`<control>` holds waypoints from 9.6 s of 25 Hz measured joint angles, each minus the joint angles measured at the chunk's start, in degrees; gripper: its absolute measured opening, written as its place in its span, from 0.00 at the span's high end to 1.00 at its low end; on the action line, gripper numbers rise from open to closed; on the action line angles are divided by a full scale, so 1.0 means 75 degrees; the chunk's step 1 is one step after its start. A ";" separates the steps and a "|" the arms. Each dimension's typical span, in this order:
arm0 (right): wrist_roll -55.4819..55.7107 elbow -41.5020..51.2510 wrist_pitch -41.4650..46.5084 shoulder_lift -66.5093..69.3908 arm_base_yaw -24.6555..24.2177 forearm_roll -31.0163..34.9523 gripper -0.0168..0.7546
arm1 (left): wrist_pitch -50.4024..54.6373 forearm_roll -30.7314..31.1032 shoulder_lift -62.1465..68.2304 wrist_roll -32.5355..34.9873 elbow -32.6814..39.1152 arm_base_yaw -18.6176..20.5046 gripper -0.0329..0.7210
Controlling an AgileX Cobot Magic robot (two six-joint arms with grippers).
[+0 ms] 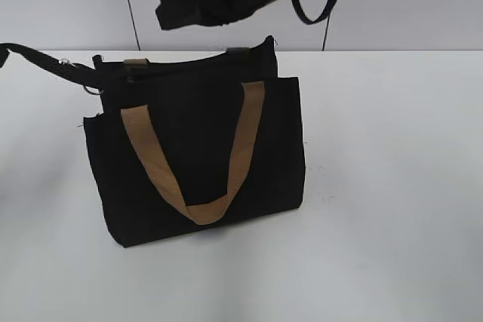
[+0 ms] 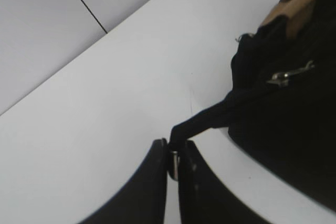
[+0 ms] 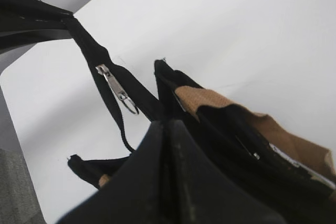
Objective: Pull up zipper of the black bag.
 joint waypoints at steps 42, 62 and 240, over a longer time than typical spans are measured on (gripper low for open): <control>-0.5537 0.0000 0.0506 0.0164 0.0000 0.0229 0.67 | 0.1942 -0.6156 -0.0158 0.2155 0.0024 -0.0006 0.92; -0.8038 0.0000 0.0695 0.0761 0.0008 0.2274 0.67 | 0.2488 -0.6173 -0.0135 0.2532 0.0024 -0.0006 0.92; 0.4902 0.0000 0.4654 -0.2111 -0.3080 -0.7125 0.51 | 0.4078 0.4041 0.0062 -0.8428 -0.1762 0.0539 0.27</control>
